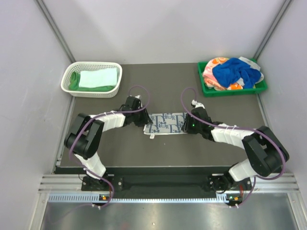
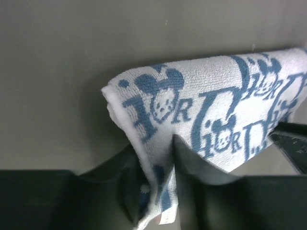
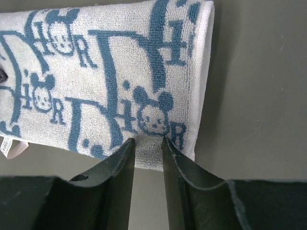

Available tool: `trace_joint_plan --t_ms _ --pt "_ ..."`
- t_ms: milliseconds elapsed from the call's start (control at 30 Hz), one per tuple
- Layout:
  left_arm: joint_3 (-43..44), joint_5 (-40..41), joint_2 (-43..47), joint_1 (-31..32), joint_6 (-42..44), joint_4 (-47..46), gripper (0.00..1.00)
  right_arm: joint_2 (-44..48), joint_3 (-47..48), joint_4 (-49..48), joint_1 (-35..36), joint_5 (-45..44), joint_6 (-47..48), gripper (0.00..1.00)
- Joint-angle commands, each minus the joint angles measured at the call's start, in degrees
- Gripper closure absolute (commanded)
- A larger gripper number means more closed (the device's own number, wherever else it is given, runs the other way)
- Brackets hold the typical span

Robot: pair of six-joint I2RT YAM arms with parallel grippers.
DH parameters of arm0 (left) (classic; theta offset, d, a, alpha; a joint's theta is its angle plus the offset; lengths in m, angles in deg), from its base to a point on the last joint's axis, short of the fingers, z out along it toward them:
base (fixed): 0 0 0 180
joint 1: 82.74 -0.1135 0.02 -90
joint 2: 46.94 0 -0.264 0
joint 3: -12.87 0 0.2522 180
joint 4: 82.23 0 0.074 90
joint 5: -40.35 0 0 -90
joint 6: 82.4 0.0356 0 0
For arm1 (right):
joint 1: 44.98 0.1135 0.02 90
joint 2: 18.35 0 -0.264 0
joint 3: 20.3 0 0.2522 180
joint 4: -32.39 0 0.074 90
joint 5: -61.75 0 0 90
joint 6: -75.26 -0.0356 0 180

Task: Fold and stack the towels
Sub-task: Neatly place the folded towel into the bin

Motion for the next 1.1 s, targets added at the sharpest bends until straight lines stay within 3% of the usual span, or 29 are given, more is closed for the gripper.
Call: trace_joint_plan --t_ms 0,67,100,267,400,567,800,900,1067 --pt "-2.1 6.87 -4.4 1.53 0.51 7.77 0.73 1.7 -0.4 1.73 -0.83 -0.46 1.15 0.7" --pt "-0.79 9.5 -4.31 1.62 1.12 9.18 0.85 2.14 -0.31 1.82 -0.83 -0.11 1.07 0.7" --pt "1.05 10.73 -4.31 1.7 1.47 10.23 1.0 2.23 -0.05 1.9 -0.83 0.33 1.07 0.69" --pt "10.28 22.75 -5.18 1.88 5.5 18.75 1.0 5.39 1.97 3.31 -0.83 0.95 1.59 0.49" --pt "23.7 32.93 -9.22 2.32 9.38 24.2 1.0 7.94 5.83 8.3 -0.83 0.95 3.08 0.38" --pt "38.13 46.31 -19.05 2.23 16.74 28.69 1.0 10.66 10.32 11.57 -0.92 0.77 4.93 0.37" --pt "67.2 64.69 -35.41 2.14 26.86 36.17 1.0 11.28 13.13 12.54 -0.83 0.95 7.3 0.36" --pt "74.43 70.67 -39.46 1.18 31.78 35.47 1.0 11.11 13.84 12.8 -0.83 2.34 8.18 0.36" --pt "76.48 76.83 -39.56 -2.24 42.84 24.84 1.0 9.35 15.68 12.89 -0.83 3.93 9.33 0.36"
